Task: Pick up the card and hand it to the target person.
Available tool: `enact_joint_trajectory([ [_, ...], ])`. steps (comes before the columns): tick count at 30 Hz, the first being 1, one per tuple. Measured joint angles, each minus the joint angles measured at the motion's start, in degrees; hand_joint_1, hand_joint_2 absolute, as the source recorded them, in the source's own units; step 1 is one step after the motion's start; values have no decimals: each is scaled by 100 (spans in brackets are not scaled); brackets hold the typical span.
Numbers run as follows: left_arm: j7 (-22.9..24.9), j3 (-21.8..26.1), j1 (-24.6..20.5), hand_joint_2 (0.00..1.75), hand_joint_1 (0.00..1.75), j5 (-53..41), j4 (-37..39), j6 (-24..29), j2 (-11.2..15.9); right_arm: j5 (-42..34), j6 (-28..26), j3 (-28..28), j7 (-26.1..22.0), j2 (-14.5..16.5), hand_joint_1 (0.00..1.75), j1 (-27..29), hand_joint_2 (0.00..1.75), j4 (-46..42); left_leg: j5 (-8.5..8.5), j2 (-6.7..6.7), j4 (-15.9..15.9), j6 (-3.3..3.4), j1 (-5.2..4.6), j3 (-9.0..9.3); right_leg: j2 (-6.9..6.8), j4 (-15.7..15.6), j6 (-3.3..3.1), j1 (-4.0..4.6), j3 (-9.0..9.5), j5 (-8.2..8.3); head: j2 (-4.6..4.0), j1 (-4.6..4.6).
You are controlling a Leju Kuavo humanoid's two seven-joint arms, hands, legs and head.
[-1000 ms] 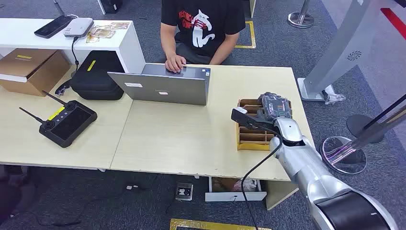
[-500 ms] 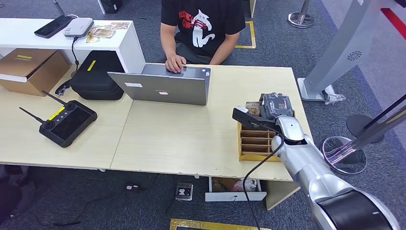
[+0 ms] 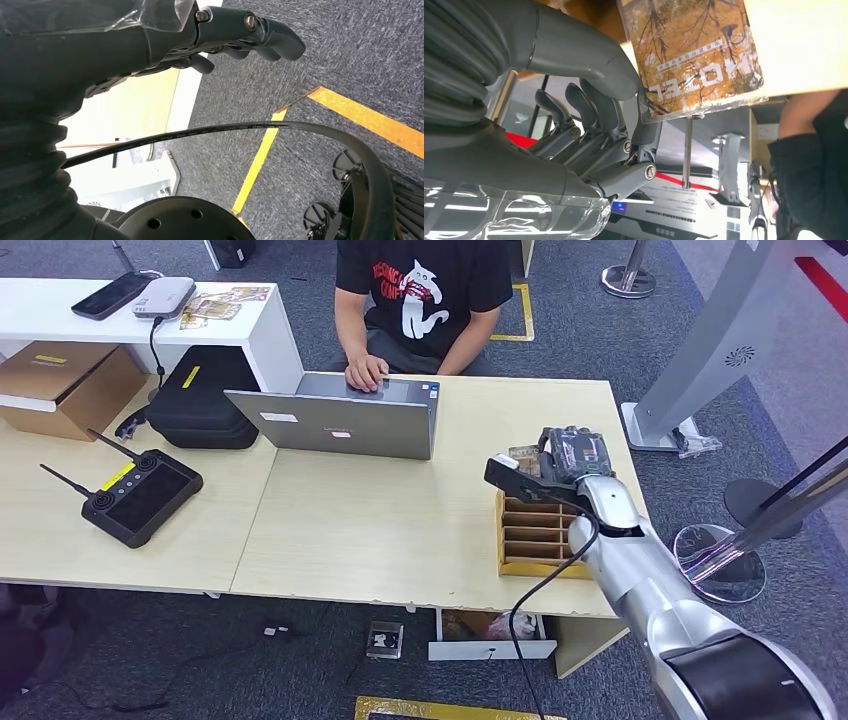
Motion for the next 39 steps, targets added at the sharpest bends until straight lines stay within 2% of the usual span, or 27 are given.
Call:
enact_joint_trajectory([
  [19,-7,11,-7,0,0,14,0,69,-2,-21,101,-178,-17,198,172,-578,175,-127,0,0,0,0,0,0,0,0,0,0,0,0,0,-1],
  [39,-12,98,-6,0,0,32,0,85,-9,-80,108,-258,-98,281,171,-765,175,-159,0,-1,0,0,0,0,0,0,0,0,0,0,0,-1],
])
